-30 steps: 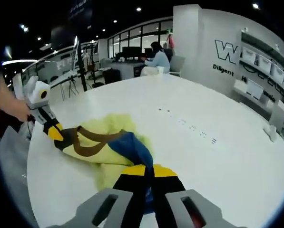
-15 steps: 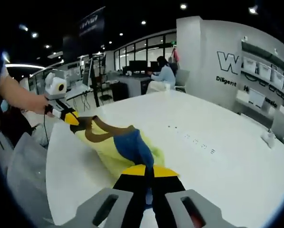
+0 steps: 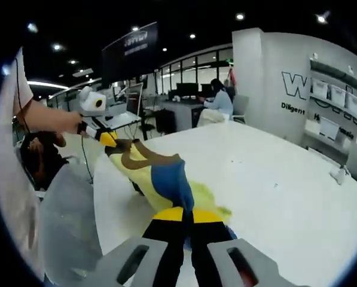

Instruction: Fold the garment on the visible template until the final outline fits inside the template.

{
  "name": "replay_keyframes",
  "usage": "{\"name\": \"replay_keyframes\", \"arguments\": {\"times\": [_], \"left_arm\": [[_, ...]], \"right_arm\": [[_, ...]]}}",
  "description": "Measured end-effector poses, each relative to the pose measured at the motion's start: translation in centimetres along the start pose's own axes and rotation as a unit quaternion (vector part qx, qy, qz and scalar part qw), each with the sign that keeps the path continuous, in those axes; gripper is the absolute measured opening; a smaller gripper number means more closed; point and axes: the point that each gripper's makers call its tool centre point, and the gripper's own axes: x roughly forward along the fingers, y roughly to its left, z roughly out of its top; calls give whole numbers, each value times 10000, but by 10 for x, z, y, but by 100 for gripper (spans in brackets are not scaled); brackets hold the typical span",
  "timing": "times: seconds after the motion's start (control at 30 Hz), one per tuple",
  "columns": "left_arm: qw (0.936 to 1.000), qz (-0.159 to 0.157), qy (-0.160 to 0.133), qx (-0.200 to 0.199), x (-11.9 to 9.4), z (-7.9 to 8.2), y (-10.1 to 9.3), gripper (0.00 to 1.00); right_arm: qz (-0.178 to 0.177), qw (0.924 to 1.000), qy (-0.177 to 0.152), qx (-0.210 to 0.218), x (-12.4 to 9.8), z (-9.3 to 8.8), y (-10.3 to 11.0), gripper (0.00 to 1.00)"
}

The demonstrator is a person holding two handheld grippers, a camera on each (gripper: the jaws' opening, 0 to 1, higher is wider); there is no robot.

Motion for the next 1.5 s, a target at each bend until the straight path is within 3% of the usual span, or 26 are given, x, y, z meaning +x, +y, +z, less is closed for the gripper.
{"name": "replay_keyframes", "arguments": {"times": [0.33, 0.53, 0.7, 1.03, 1.17, 1.3, 1.5], "left_arm": [[9997, -226, 103, 50, -41, -9, -39, 1], [9991, -369, 156, 148, -51, 3, -51, 1], [9996, -181, 61, 226, -30, 21, -28, 1], [9978, 100, 120, 646, 47, 55, 27, 1], [9980, 162, 146, 591, 75, 66, 53, 1], [9982, 298, 228, 474, 104, 68, 85, 1], [9974, 480, 430, 329, 141, 60, 123, 1]], "right_arm": [[349, 9993, -74, 95, -43, 0, 67, 0], [460, 9988, -167, 93, -58, 15, 76, 0], [260, 9992, -234, 172, -47, 19, 45, 0], [-128, 9987, -150, 476, 4, 12, -37, 0], [-210, 9985, -106, 500, 29, 11, -70, 0], [-281, 9980, 93, 558, 55, 6, -100, 0], [-447, 9967, 285, 620, 89, -4, -144, 0]]}}
